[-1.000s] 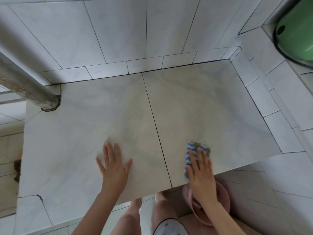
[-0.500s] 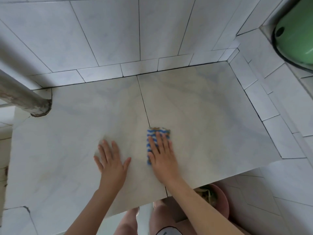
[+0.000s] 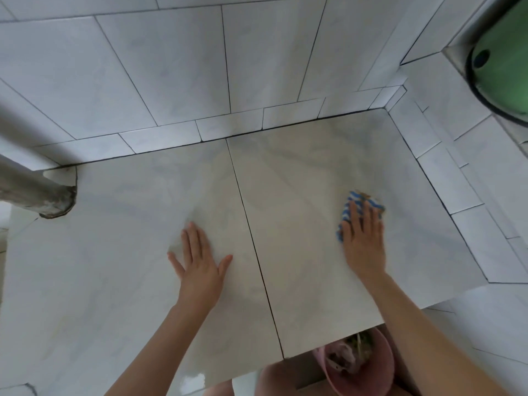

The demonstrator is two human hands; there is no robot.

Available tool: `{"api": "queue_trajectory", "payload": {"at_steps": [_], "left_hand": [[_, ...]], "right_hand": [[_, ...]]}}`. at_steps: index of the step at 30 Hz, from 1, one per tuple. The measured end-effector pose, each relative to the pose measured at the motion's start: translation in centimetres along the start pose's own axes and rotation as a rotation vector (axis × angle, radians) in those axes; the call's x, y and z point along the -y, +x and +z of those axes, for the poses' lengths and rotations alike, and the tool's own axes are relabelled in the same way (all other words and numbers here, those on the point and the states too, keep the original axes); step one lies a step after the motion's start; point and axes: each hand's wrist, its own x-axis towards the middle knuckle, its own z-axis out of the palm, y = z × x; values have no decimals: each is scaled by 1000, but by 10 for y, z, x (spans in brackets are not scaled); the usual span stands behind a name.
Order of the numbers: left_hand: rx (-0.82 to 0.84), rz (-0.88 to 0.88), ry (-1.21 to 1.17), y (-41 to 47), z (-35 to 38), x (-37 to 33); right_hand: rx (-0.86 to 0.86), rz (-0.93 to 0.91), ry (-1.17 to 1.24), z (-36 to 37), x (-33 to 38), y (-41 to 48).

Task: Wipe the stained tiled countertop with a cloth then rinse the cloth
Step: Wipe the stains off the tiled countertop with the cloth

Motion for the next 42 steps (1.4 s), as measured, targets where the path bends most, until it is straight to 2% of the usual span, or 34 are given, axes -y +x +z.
{"api": "queue_trajectory", "payload": {"at_steps": [2,4,8,11,13,18,21,24,27,29,30,32,36,39,42], "left_hand": [[15,26,-10,7,-2,-4],[35,16,13,14,-5,-10],[54,-6,18,22,-6,-19],[64,-8,24,25,-5,-16],[69,-6,27,27,-4,-14],[91,3,27,34,-5,-15],[95,30,23,39,-7,-12],[92,46,30,40,-9,-12],[81,38,26,44,-11,-15],[88,35,35,49,-11,-18],[86,40,40,51,-12,-18],[62,54,50,57,-13,-20],[-1,52,50,68,-13,-28],[-8,11,49,73,-12,-36],[-16,9,54,78,-12,-39]], "right_hand": [[27,188,61,-1,-10,-9],[-10,231,127,-4,4,-14],[-27,-160,128,-19,68,-5],[-69,-285,228,-36,124,18],[-66,-391,201,-38,150,36],[19,-470,157,-57,156,88],[0,-394,168,-56,118,116],[-18,-295,21,-49,59,130],[13,-78,-18,-36,2,129],[80,106,74,-36,-8,120],[58,149,128,-36,-3,117],[9,62,116,-37,21,117],[32,-390,1,-46,106,125],[33,-535,103,-69,164,127],[44,-593,113,-70,178,142]]}}
